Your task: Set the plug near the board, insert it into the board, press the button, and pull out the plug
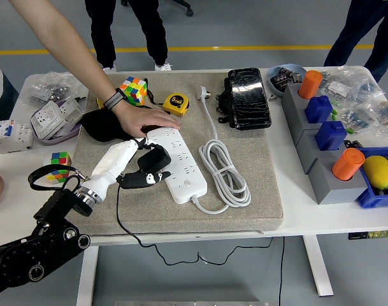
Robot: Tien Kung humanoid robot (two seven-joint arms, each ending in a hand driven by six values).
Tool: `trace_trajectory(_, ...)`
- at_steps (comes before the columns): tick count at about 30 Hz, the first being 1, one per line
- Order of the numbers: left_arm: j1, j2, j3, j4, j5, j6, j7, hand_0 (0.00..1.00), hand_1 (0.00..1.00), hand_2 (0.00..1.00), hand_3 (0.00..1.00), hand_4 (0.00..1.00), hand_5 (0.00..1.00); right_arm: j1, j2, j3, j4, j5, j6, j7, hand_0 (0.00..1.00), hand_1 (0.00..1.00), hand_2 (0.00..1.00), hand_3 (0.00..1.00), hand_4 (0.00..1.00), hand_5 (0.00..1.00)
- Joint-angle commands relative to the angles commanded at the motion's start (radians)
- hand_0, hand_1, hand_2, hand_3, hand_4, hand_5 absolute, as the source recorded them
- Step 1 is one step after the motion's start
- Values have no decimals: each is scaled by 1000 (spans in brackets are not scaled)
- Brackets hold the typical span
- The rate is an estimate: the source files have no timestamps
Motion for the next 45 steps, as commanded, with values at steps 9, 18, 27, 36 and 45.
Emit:
trace_trajectory(9,-24,-9,14,5,8,-6,17,641,692,692,643,929,468,1,0,4,1,-2,-1,1,568,641,609,537,914,465)
trace_trajectory(18,-40,-19,23,17,15,-13,36,641,692,692,644,936,475,0,1,3,2,-2,0,2,570,640,608,536,914,466)
trace_trajectory(27,-59,-30,38,27,19,-21,52,638,692,693,647,938,479,3,0,6,2,-2,-1,3,569,640,608,536,913,465)
trace_trajectory(36,-60,-30,31,17,21,-17,49,637,692,693,648,940,482,1,0,4,2,0,-1,5,568,640,608,536,912,465)
trace_trajectory(45,-55,-21,11,2,24,-14,46,637,691,692,646,942,485,2,1,3,1,1,-1,6,568,640,608,536,912,464)
